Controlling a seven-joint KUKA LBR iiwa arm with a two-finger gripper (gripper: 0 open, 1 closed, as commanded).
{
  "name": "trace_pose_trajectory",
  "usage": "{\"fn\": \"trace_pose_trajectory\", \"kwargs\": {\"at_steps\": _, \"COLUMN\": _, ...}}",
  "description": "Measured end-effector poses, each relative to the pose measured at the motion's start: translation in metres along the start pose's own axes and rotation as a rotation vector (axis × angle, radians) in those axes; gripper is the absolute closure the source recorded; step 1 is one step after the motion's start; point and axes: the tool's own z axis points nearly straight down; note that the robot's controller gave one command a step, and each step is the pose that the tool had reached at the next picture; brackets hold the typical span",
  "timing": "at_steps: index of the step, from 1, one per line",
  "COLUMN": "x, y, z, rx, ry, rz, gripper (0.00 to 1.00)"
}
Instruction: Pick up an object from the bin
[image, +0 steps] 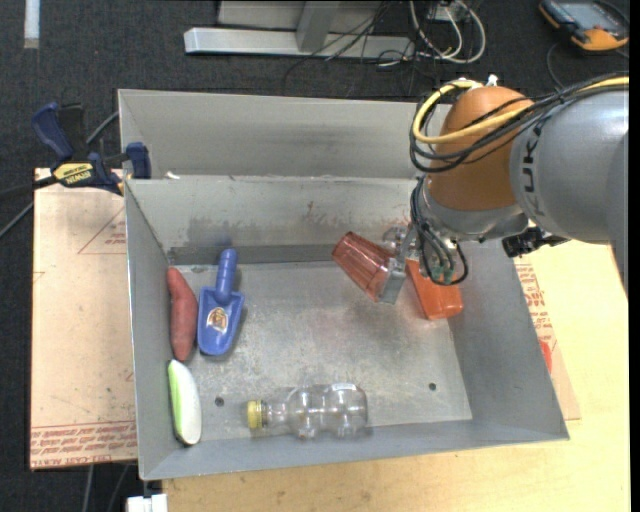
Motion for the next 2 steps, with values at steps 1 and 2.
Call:
{"fn": "trace_pose_trajectory", "kwargs": {"at_steps": 1, "x": -0.005, "y": -0.011, "z": -0.035, "rx": -0.001, "ry": -0.01, "rz": -0.002, "gripper": 1.0}}
{"fn": "trace_pose_trajectory", "kwargs": {"at_steps": 2, "x": -0.01, "y": -0.006, "z": -0.131, "rx": -0.001, "ry": -0.001, "rz": -0.009, "gripper": 1.0}}
